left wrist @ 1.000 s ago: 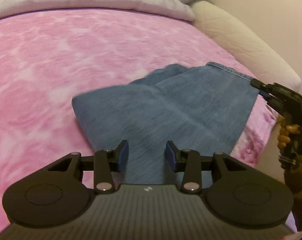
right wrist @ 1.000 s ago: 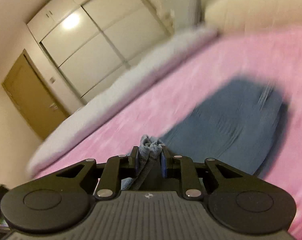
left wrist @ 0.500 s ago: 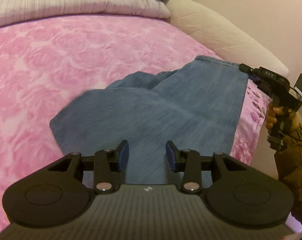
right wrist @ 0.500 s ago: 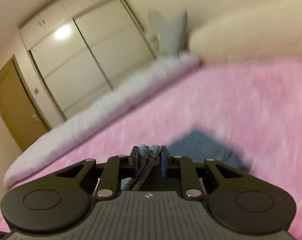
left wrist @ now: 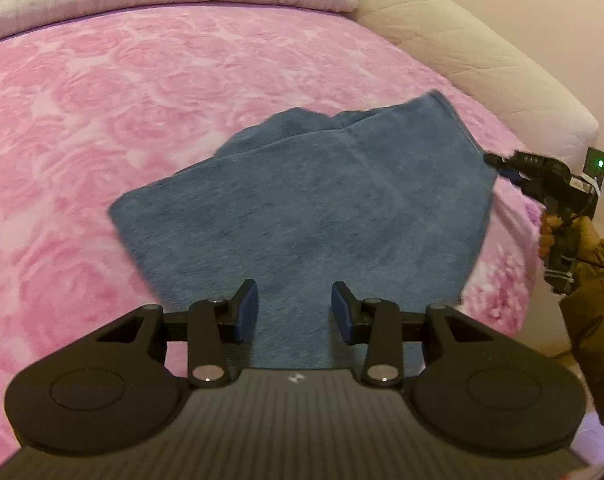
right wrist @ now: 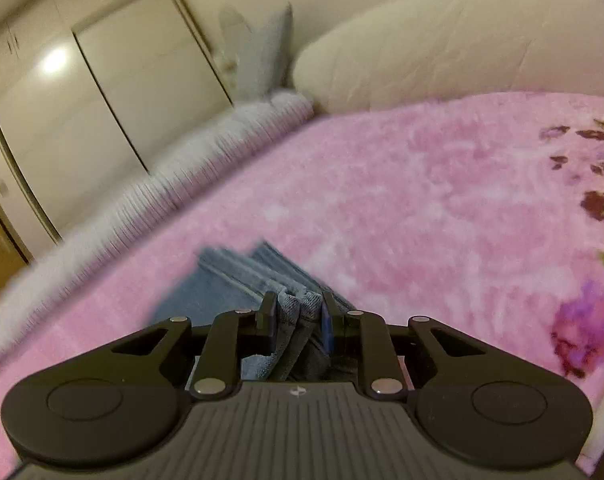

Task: Fold clothes
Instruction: 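Grasp the waistband with the right gripper and fold it over the folded legs, then release the jeans and raise both grippers above the folded stack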

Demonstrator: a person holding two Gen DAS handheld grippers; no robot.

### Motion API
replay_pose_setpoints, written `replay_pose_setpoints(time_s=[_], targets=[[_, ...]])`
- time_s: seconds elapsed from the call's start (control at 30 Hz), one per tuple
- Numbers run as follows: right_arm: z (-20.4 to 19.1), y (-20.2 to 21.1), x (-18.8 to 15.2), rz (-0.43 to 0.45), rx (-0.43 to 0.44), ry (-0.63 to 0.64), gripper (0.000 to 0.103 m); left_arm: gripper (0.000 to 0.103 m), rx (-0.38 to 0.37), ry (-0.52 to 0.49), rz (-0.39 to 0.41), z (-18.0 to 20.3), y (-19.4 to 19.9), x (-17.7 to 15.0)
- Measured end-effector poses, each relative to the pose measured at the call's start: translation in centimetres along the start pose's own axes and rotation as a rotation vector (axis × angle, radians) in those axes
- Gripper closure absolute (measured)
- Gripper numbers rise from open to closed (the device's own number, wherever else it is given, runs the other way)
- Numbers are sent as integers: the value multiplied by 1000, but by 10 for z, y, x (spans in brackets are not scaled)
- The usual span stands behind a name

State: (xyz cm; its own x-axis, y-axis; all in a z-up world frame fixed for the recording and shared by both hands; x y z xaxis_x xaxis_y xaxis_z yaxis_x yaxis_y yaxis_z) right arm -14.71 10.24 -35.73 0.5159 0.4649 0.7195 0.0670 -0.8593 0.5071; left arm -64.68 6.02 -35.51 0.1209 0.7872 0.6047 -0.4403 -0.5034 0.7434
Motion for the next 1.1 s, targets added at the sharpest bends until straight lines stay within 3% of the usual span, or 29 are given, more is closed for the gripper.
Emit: replay_pose_setpoints(time_s=[0.03,0.07,0.13,0.23,0.43,0.57,0.7,0.8,1.0,1.1], targets=[[1,-2,0,-23,-19,-9,79,69,8,1,3,-3,2,-1],[0,1,0,-24,-41,-13,66,69,13,-4,9,-4,6,-1],[-5,17,1,3,-89,-15,52,68,33,-16,21,-8,12,0],[-25,43,-10,32,-84,30,53,68,59,-28,32,-14,17,2],[-92,59,-77,-99,132,230,58,68,43,-19,15,-22,15,-12],[-111,35,-114,-241,79,328,60,66,45,23,6,-31,23,-23],[-128,55,-120,-229,80,351,60,68,62,38,-8,-38,38,-31],[-139,67,-131,-267,88,367,60,68,110,28,-49,-35,43,-38],[-147,89,-143,-306,21,320,58,62,142,-7,-18,-17,69,-47],[-146,101,-140,-290,-23,315,52,59,159,-24,-3,-7,82,-52]])
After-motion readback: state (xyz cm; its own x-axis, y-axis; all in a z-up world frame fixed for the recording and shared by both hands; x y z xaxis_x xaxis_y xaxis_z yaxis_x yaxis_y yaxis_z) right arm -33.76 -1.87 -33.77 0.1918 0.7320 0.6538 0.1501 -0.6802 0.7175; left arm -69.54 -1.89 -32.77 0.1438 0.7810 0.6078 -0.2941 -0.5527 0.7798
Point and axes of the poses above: each gripper's, at about its wrist camera, not at the fingertips, and y roughly against the way its jaws point, z to its right, x to its top, the point moved 1 cm from there along -y, roughly the way its jaws point
